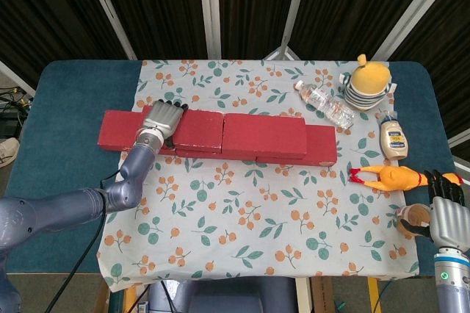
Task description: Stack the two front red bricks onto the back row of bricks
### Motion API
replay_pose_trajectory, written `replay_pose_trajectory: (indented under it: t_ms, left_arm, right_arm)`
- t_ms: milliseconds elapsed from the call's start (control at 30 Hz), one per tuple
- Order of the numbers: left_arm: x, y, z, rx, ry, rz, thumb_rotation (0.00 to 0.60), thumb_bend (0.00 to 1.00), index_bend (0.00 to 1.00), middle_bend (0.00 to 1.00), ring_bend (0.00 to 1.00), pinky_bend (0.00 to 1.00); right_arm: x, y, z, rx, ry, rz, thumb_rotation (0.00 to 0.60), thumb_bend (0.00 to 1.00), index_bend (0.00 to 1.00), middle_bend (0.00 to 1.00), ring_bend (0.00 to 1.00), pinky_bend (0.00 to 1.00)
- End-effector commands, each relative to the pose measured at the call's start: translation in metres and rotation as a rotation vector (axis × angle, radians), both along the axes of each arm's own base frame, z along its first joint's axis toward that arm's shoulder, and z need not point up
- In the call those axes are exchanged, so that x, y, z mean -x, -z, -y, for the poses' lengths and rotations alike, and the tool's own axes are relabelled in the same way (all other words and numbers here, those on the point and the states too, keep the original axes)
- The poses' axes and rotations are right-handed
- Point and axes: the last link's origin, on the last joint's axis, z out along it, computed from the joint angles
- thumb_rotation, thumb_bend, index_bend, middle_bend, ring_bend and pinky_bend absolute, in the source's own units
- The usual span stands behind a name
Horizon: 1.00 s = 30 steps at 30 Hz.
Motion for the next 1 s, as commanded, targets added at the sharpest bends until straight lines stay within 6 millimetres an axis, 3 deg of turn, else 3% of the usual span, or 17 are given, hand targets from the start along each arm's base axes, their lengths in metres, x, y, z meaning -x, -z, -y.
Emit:
replay_pose_trajectory:
  t_ms: [33, 667, 1000]
  left_arm:
    - [0.0002, -0.0002, 0.0002, 0.000, -0.001, -0.002, 0.600, 0.00, 0.25, 0.30, 0.27, 0.23]
    - [0.0004, 0.0054, -0.0009, 0.006, -0.009, -0.005, 0.600, 0.00, 0.24, 0.29, 0.27, 0.23]
    - [-0.0003, 0.0041, 0.0000, 0.014, -0.024, 0.004, 0.600, 0.00, 0.16, 0.18, 0.16, 0.18]
  right_arm:
    - [0.0001, 0.0000, -0.0002, 0.001, 0.002, 0.001, 0.600, 0.06, 0.00, 0.00, 0.00, 0.00]
    - [0.0007, 0.0004, -0.0003, -0.001, 0.005, -0.004, 0.600, 0.06, 0.00, 0.00, 0.00, 0.00]
    - [0.0005, -0.0003, -0.0005, 0.005, 0.008, -0.003, 0.600, 0.06, 0.00, 0.00, 0.00, 0.00]
